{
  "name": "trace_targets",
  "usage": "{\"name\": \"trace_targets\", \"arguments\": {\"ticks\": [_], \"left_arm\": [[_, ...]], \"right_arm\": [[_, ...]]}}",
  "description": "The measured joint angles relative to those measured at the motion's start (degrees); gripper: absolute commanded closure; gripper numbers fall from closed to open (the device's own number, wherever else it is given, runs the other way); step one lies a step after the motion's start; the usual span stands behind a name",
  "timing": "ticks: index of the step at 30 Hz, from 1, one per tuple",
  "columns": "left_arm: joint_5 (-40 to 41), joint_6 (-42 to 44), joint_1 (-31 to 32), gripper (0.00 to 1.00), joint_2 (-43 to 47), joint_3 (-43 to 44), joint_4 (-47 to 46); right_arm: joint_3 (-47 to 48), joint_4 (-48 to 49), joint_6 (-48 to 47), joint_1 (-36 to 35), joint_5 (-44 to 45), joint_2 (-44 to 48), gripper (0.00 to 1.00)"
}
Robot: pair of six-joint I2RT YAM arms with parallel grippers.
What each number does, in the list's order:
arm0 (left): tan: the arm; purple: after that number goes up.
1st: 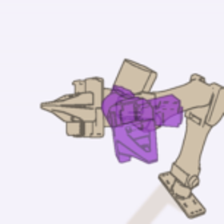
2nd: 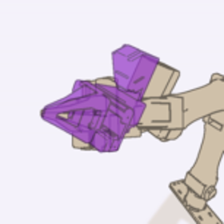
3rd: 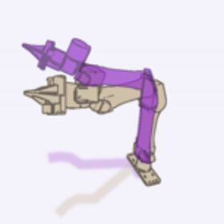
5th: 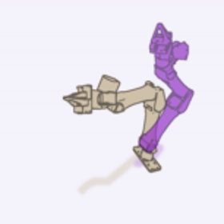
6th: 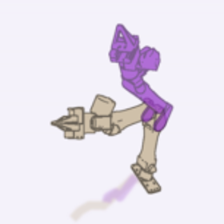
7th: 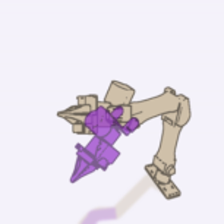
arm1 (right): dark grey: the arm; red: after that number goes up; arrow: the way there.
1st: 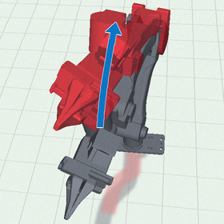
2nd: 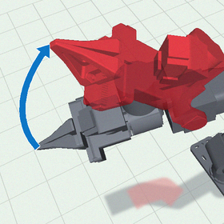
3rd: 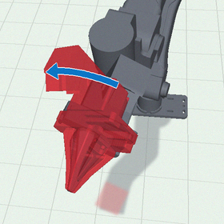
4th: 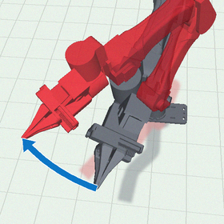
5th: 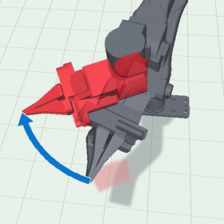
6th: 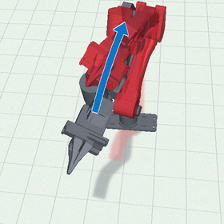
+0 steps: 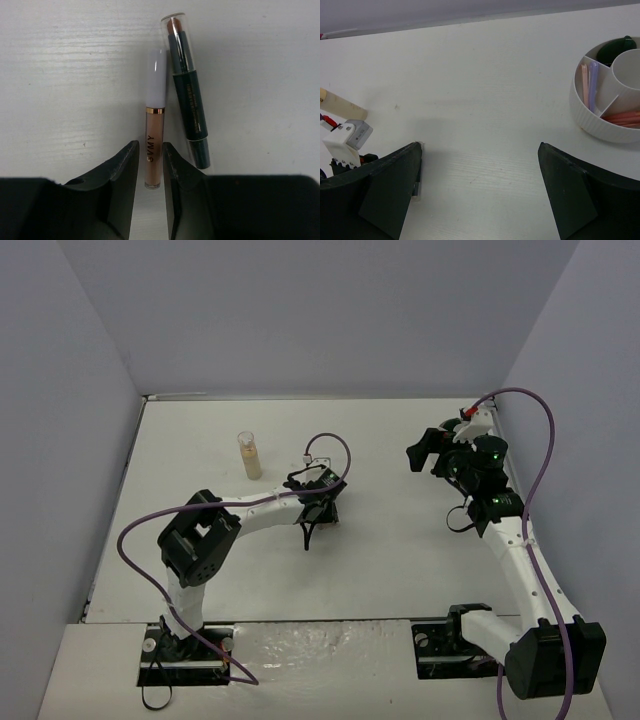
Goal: Organize the makeup
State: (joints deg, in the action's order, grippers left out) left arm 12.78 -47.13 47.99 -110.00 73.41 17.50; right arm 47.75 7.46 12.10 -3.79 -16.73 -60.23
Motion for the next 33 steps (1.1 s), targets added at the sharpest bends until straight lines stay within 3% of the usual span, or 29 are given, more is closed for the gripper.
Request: {"name": "trace_targets", "arguments": {"ticks": [13, 15, 17, 20, 28, 33], "left_arm": [[0.76, 0.69, -0.12, 0.68, 0.35, -0.74, 1.79], [0.57, 0.79, -0.19, 0.74, 0.35, -0.74, 1.77], [0.37, 0.97, -0.29, 0.9, 0.35, -0.81, 1.71], [0.05, 1.33, -0.4, 1.0, 0.38, -0.99, 1.57], [-0.09, 3.29, -0.44, 1.0, 2.38, -2.87, 2.21], [-0.26, 9.81, -0.43, 1.0, 11.7, -6.85, 1.5]], "right_arm": [[0.0, -0.02, -0.07, 0.0, -0.02, 0.0, 0.0], [0.0, -0.02, -0.1, 0.0, -0.04, 0.0, 0.0], [0.0, -0.02, -0.14, 0.0, -0.07, 0.0, 0.0], [0.0, -0.01, -0.17, 0.0, -0.12, 0.0, 0.0], [0.0, -0.04, -0.17, 0.0, -2.16, 0.02, 0.0], [0.09, -0.06, 0.59, 0.0, -7.49, 0.04, 0.0]]}}
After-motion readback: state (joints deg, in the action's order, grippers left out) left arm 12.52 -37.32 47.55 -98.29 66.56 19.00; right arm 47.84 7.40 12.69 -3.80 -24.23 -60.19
